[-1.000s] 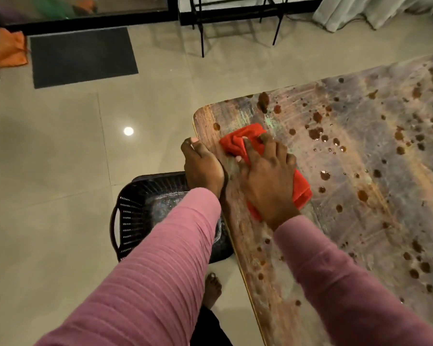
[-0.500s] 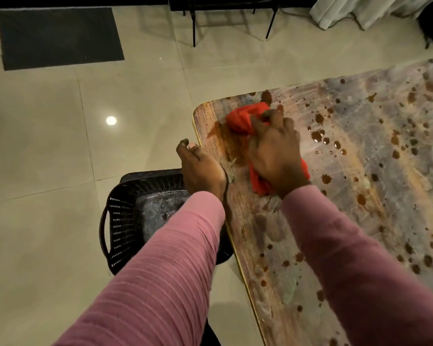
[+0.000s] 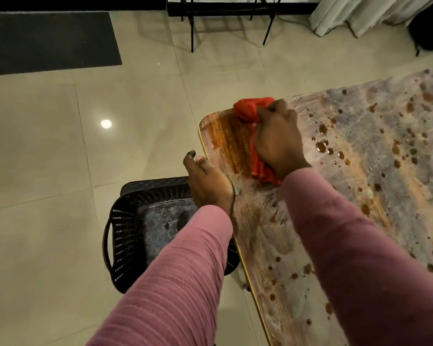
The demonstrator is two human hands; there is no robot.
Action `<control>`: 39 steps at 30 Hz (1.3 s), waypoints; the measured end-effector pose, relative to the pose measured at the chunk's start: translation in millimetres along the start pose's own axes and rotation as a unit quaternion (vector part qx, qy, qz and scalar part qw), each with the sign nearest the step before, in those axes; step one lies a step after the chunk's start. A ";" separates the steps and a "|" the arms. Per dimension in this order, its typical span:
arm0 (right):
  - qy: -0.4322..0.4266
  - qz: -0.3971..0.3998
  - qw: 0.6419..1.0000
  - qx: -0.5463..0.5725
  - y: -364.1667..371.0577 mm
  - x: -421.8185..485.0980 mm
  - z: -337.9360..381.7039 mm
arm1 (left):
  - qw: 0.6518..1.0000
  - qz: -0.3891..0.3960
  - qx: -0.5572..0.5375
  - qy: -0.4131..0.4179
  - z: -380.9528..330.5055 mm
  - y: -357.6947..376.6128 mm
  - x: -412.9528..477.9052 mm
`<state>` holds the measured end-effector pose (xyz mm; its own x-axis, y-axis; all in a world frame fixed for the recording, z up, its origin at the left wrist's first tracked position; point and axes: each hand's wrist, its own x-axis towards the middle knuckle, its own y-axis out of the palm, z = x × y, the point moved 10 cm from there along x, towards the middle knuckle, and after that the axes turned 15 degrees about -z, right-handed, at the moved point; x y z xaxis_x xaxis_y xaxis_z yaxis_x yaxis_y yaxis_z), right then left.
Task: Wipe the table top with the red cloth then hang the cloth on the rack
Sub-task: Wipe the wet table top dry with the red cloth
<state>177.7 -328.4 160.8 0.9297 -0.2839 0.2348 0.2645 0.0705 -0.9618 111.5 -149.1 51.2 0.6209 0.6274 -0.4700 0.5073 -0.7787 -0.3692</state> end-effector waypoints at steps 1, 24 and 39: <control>0.060 -0.005 0.998 0.000 -0.7 6.3 -13.0 | 1.000 0.002 -0.001 -0.001 0.7 -0.4 -0.6; -0.172 0.051 0.980 0.082 4.0 -37.0 95.2 | 0.986 0.058 -0.126 -0.096 13.9 12.0 -0.5; -0.162 0.045 0.983 0.071 -11.1 -69.0 80.4 | 0.931 0.186 -0.255 -0.184 8.3 36.8 -5.9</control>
<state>131.3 -232.7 166.6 0.9777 0.0468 0.2047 0.1898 0.2198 -0.9569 121.6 -181.6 33.7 0.6119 0.1963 -0.7662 0.5733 -0.7774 0.2587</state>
